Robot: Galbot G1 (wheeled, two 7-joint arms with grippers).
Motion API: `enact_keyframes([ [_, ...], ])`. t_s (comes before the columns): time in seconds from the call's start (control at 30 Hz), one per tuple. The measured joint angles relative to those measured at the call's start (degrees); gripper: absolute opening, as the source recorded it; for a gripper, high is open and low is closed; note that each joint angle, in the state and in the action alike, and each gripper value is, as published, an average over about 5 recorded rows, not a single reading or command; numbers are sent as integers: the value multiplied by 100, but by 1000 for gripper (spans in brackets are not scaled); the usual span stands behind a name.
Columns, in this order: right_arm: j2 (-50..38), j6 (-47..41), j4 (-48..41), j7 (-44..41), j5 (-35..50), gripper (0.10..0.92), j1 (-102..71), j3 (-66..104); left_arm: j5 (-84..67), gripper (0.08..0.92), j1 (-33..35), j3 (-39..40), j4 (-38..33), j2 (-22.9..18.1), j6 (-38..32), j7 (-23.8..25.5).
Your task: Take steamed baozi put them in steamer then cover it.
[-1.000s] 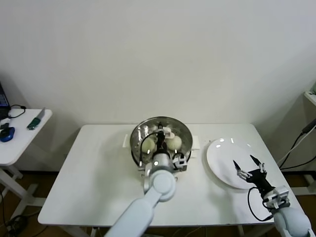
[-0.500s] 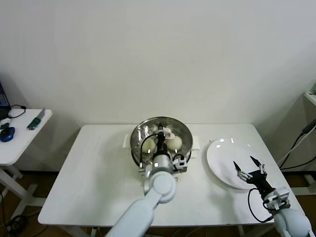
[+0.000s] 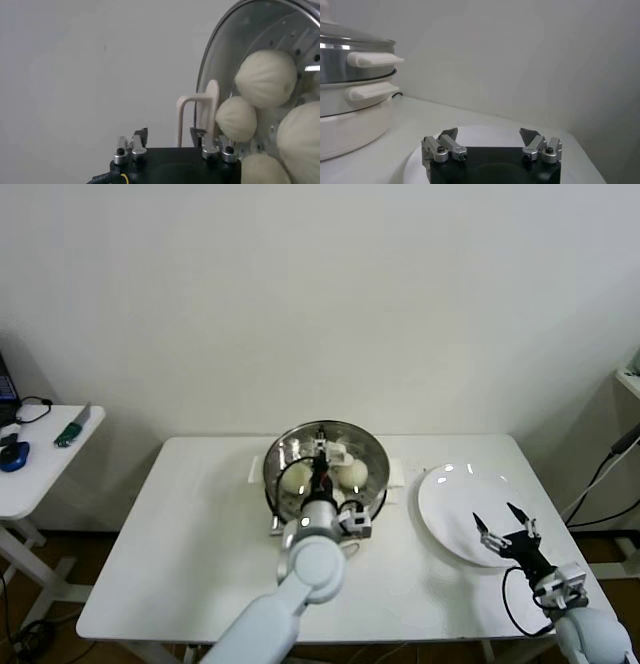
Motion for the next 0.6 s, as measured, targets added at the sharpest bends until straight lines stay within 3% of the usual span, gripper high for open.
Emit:
enact_keyframes([
  [0.27,8,-253,112,74,-33,823,33,-11,-272,808,225,-78,-544,327,4,39],
  [0.6,17,-415,244,184,-74,823,5,-33,-818,823,766,-399,-1387,839,7,-198],
])
